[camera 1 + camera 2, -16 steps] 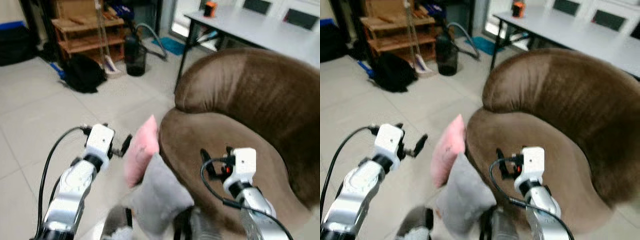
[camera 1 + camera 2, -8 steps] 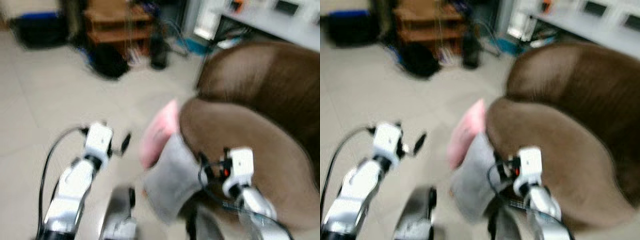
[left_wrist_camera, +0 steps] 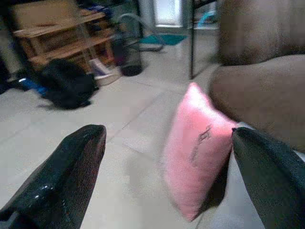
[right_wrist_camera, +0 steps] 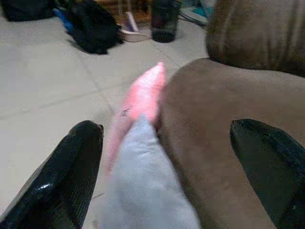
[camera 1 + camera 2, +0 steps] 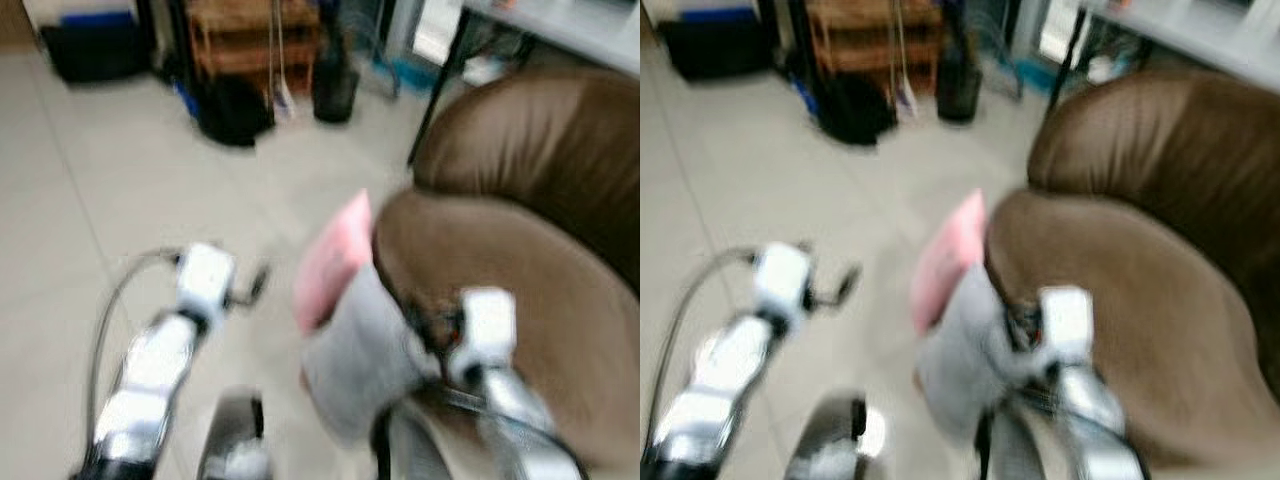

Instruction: Move the pillow to the sofa from floor

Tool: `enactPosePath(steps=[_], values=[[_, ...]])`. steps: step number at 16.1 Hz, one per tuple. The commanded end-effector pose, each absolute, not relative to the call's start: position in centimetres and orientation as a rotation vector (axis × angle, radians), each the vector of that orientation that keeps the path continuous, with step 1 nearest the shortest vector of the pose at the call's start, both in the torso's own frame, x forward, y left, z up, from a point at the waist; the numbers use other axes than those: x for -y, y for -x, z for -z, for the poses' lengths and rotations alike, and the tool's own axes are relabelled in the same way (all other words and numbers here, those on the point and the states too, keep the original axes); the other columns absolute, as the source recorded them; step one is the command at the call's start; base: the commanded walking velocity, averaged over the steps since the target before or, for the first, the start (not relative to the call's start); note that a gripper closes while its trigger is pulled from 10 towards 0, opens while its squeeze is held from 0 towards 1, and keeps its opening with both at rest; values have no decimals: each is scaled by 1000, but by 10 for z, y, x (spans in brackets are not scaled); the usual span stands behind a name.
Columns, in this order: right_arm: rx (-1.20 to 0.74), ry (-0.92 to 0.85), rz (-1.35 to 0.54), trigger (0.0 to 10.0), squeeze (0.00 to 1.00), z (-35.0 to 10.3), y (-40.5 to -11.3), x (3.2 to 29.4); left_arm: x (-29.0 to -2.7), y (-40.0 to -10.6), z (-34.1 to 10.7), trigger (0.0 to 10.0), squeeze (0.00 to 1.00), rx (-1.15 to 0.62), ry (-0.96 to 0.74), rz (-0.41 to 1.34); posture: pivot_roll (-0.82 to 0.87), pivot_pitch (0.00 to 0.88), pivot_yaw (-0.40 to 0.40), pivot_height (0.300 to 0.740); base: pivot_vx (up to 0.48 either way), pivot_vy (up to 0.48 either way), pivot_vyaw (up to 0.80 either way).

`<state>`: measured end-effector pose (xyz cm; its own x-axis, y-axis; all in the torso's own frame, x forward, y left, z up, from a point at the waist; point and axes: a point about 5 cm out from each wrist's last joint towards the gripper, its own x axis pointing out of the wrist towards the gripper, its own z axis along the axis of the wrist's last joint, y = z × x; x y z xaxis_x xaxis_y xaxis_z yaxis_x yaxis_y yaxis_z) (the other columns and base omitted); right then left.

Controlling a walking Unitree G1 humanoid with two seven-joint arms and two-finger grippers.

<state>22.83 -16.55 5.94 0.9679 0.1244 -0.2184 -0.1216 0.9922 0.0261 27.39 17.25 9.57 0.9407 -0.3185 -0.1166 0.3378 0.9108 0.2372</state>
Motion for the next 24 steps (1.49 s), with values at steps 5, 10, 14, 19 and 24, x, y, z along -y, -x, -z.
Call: enactPosePath(steps=[5,10,14,19,24], values=[[-223,-38,-144,10000,0,-61,-230,159,-179,-277,-94,10000,0,-94,-289,330,122,57,-87,596,344,0,-190],[-253,-54,-171,10000,0,-54,-240,150,-175,-274,-94,10000,0,-92,-267,368,128,71,-82,572,0,0,0],[-277,-56,-172,10000,0,-47,-254,151,-168,-273,-98,10000,0,-78,-310,430,134,115,-83,537,0,0,0],[-335,-42,-187,10000,0,-29,-269,150,-168,-268,-101,10000,0,-82,-343,452,169,140,-79,482,0,0,0],[-334,-154,-180,10000,1000,-22,-279,148,-170,-258,-100,10000,0,-86,-361,527,241,209,-66,482,0,0,0]])
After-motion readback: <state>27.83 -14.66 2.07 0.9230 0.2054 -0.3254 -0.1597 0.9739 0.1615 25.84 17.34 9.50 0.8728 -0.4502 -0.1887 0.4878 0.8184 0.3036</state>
